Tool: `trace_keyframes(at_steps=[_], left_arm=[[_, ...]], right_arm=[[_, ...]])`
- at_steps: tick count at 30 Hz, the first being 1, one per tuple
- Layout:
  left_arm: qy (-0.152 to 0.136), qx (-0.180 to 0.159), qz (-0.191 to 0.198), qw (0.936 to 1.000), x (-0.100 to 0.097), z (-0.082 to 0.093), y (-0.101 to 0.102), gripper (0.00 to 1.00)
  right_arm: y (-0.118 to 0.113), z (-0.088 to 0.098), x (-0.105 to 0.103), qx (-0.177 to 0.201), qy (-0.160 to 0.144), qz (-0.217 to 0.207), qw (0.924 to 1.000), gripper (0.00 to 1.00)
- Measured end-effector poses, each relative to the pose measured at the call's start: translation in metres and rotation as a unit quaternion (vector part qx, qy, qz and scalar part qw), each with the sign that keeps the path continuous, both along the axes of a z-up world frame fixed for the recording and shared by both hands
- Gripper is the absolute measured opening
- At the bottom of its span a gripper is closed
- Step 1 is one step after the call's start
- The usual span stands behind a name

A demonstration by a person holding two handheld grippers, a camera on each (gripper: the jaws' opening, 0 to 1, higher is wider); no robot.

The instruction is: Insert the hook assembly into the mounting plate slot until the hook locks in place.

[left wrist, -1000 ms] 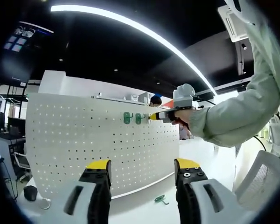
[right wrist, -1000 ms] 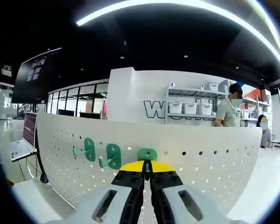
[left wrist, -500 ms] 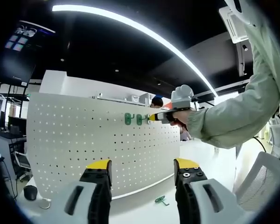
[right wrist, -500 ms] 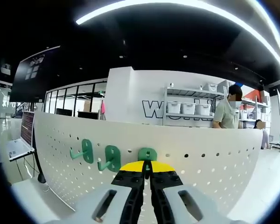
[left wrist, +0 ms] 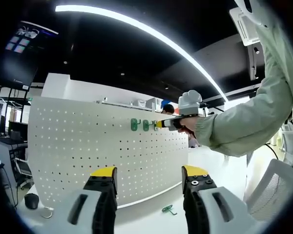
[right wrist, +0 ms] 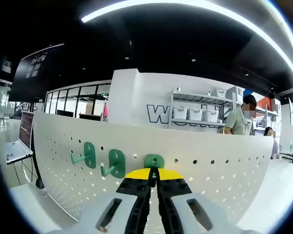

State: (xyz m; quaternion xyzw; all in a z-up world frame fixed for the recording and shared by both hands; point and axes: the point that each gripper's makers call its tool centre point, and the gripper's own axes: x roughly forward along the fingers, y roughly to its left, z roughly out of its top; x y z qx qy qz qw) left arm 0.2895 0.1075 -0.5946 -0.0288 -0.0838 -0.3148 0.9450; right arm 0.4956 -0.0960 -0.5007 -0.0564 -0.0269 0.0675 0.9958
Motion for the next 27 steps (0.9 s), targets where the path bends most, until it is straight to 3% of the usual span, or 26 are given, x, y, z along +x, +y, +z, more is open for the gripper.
trace_keyframes(at_steps=[13, 27], left_arm=[[0.000, 0.002, 0.002, 1.0000, 0.001, -0.001, 0.001, 0.55], [-0.001, 0.003, 0.002, 1.0000, 0.001, 0.000, 0.001, 0.55]], right_arm=[[0.002, -0.005, 0.000, -0.015, 0.002, 0.002, 0.9999, 0.05], [-0.006, -0.011, -0.008, -0.024, -0.002, -0.009, 0.9997, 0.25]])
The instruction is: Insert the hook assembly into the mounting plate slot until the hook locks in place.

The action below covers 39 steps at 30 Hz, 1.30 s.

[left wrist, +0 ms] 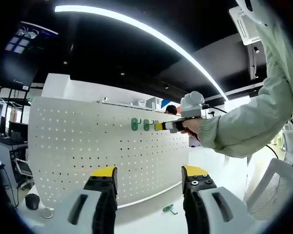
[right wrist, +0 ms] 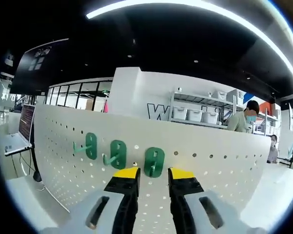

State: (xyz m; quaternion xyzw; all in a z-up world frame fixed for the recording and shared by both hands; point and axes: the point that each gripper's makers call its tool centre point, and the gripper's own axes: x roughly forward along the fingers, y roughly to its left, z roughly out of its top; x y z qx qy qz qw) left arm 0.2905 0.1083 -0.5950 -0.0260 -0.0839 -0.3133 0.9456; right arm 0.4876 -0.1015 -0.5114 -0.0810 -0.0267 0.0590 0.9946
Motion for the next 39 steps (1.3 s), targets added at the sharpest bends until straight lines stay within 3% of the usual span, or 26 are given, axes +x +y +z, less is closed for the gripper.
trace_keyframes(at_steps=[19, 31, 39], left_arm=[[-0.001, 0.013, 0.001, 0.9999, -0.001, -0.002, -0.001, 0.55], [0.003, 0.024, -0.003, 0.9997, -0.002, -0.008, -0.004, 0.55], [0.009, 0.036, -0.007, 0.9993, -0.002, -0.013, -0.008, 0.55]], right_arm=[[-0.017, -0.010, -0.026, 0.024, 0.007, -0.007, 0.9997, 0.36], [-0.021, -0.018, -0.064, 0.048, 0.014, 0.004, 0.9988, 0.39], [-0.015, -0.029, -0.088, 0.043, 0.025, 0.020, 0.9986, 0.39]])
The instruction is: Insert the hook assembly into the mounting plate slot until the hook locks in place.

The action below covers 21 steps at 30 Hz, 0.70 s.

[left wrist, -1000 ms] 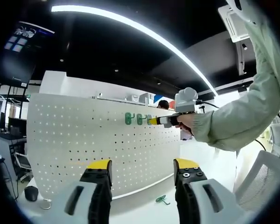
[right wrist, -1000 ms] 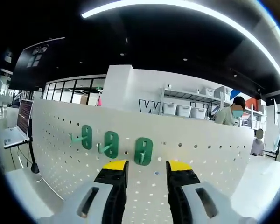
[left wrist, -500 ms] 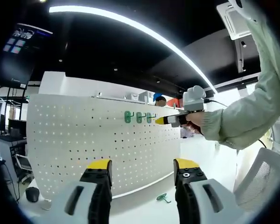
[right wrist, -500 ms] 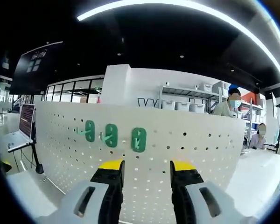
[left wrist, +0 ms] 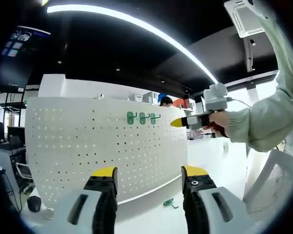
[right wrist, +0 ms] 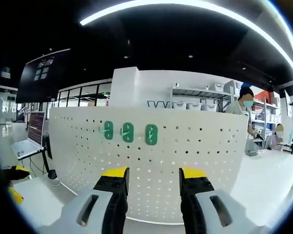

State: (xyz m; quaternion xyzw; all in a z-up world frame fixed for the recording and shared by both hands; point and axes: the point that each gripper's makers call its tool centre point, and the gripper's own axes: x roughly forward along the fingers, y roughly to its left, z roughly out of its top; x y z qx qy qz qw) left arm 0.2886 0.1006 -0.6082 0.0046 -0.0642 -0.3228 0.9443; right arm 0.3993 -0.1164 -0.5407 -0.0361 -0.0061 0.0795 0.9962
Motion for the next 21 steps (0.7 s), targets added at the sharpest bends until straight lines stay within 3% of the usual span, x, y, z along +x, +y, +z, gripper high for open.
trace_keyframes(at_steps=[21], left_arm=[[0.018, 0.050, -0.010, 0.9986, -0.001, -0.022, -0.009, 0.54]], right_arm=[[0.019, -0.033, -0.064, -0.003, 0.029, 0.053, 0.9982, 0.41]])
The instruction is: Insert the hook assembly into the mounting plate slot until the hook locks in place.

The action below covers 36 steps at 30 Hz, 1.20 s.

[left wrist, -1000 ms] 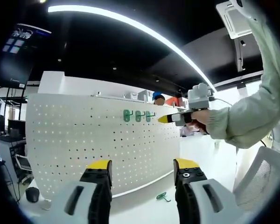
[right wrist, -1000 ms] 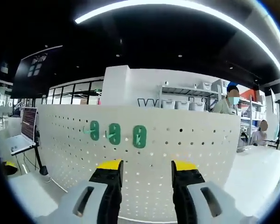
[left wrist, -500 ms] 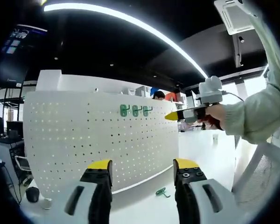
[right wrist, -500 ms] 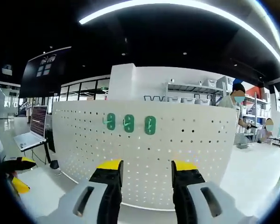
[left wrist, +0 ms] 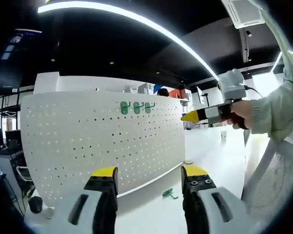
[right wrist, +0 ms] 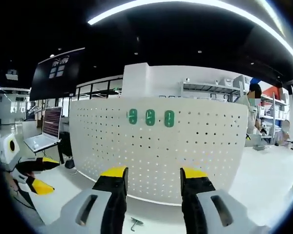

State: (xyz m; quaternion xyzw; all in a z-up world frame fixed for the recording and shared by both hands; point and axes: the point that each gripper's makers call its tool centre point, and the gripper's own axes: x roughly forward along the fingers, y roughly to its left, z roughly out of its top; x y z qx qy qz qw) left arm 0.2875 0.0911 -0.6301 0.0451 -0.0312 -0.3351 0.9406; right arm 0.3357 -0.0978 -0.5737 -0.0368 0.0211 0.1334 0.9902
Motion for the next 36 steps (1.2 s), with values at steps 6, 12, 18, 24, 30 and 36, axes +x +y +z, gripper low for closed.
trace_keyframes(at_steps=[6, 12, 18, 24, 30, 36], left_arm=[[0.011, 0.016, -0.001, 0.9998, 0.000, -0.010, -0.002, 0.54], [0.024, 0.036, -0.006, 0.9990, 0.000, -0.021, -0.006, 0.54], [0.035, 0.046, -0.005, 0.9983, 0.001, -0.028, -0.005, 0.54], [0.044, 0.046, 0.003, 0.9979, 0.003, -0.032, -0.002, 0.54], [0.053, 0.051, 0.004, 0.9973, 0.003, -0.037, -0.002, 0.54], [0.060, 0.064, -0.001, 0.9962, 0.002, -0.042, -0.005, 0.54]], right_arm=[[0.002, -0.002, -0.013, -0.002, -0.001, 0.010, 0.9999, 0.42], [0.001, -0.001, -0.026, 0.013, -0.004, 0.016, 0.9998, 0.43], [0.010, -0.012, -0.042, 0.018, 0.001, 0.027, 0.9995, 0.44], [0.013, -0.026, -0.051, 0.021, 0.005, 0.034, 0.9992, 0.45], [0.016, -0.041, -0.055, 0.032, 0.016, 0.039, 0.9986, 0.45], [0.018, -0.047, -0.056, 0.038, 0.018, 0.042, 0.9982, 0.45]])
